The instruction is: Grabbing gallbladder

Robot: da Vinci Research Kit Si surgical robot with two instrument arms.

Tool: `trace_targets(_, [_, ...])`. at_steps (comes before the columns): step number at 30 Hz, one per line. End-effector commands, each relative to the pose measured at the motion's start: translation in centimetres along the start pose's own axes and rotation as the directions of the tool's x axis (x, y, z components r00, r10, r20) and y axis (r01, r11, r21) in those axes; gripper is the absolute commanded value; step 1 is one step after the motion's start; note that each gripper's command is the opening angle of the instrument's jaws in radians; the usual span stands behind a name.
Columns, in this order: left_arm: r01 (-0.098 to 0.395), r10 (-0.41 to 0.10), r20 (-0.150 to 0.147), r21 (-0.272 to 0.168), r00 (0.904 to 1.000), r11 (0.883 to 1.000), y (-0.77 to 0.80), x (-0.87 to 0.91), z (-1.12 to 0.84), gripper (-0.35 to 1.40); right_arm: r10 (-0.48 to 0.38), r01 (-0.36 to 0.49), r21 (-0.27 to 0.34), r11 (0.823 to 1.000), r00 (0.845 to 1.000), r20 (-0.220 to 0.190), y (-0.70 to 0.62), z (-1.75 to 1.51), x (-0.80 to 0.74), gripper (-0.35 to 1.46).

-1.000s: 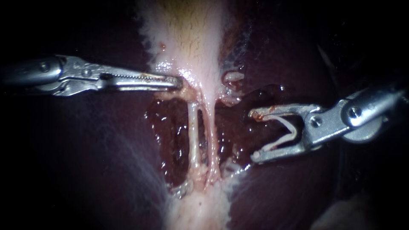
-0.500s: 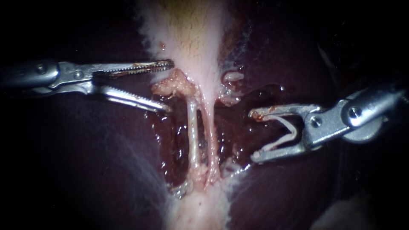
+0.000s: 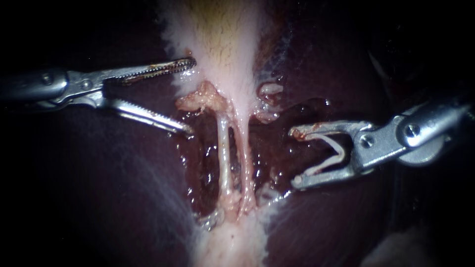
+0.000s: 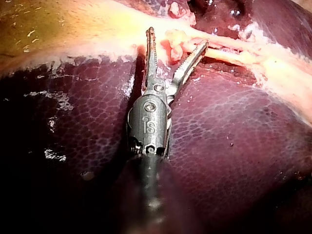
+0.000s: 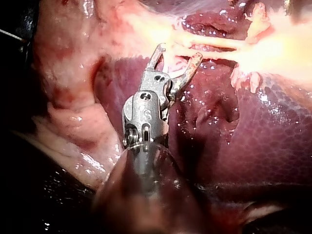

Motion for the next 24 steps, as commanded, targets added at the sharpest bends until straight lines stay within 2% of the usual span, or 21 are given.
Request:
trace_targets(1, [-0.001, 0.001, 0.000, 0.001, 1.0000, 1.000, 0.00, -0.02, 0.02, 0.77, 0.000, 0.000, 0.000, 1.000, 1.000, 0.000, 0.00, 0.00, 0.00, 0.49])
trace_targets(6, [-0.006, 0.006, 0.007, 0.004, 1.0000, 1.000, -0.03, -0.14, 0.12, 0.72, 0.000, 0.000, 0.000, 1.000, 1.000, 0.000, 0.00, 0.00, 0.00, 0.49])
trace_targets(10, [-0.013, 0.013, 0.037, 0.001, 0.9993, 1.000, -0.03, -0.24, 0.19, 0.67, 0.000, 0.000, 0.000, 1.000, 1.000, 0.000, 0.00, 0.00, 0.00, 0.49])
trace_targets(15, [-0.012, 0.012, 0.052, 0.001, 0.9986, 1.000, -0.03, -0.34, 0.25, 0.62, 0.000, 0.000, 0.000, 1.000, 1.000, 0.000, 0.00, 0.00, 0.00, 0.49])
trace_targets(24, [-0.006, 0.006, 0.076, 0.001, 0.9971, 1.000, -0.02, -0.42, 0.32, 0.47, 0.000, 0.000, 0.000, 1.000, 1.000, 0.000, 0.00, 0.00, 0.00, 0.49])
